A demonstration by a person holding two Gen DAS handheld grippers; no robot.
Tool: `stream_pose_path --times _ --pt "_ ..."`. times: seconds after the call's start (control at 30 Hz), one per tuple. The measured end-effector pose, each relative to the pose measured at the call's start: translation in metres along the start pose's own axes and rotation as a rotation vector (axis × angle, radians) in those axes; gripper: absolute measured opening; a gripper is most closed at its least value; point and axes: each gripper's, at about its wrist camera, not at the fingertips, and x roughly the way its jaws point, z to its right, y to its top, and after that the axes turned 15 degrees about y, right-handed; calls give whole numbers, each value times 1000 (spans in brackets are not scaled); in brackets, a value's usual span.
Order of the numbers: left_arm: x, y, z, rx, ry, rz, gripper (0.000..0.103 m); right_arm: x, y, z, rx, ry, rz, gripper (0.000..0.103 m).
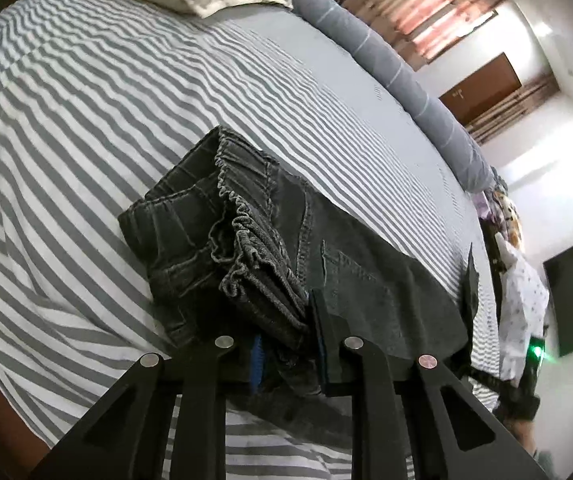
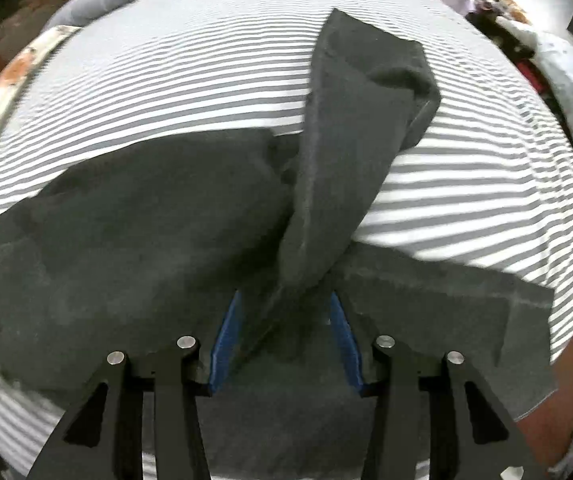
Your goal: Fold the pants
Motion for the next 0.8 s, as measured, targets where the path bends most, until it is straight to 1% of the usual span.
stream_pose_path --times 0.03,0.07,0.1,0.13,0.17,0.3,0.37,0.43,0.53,0.6,0.73,0.8 --pt "-1 0 -2 1 1 1 21 2 3 1 -4 -24 -4 30" --pt "1 1 -4 -1 0 -1 21 4 7 3 -3 -48 -7 26" --pt "1 2 -7 -4 -3 -3 21 4 10 6 2 -60 -8 26" --pt "1 4 -10 -8 -1 -3 21 5 12 11 11 -76 -9 21" --pt "2 5 -12 -15 -2 -5 21 6 15 14 21 -84 -12 20" --pt "5 7 -19 -37 -3 -15 21 12 27 26 53 -58 -41 16" --pt "6 7 -20 -36 4 -17 21 8 27 27 61 -34 -27 9" --pt "6 8 -21 -33 5 -18 21 1 25 28 59 -7 -11 5" --pt "5 16 -18 -20 7 -15 20 -17 17 32 68 23 30 4" --pt "3 24 -14 -2 5 -8 20 -33 11 36 100 55 61 4" --pt "-5 45 1 73 -1 12 20 -64 -13 39 144 106 119 4" --pt "-13 56 8 117 -9 36 20 -71 -27 37 161 124 126 4"
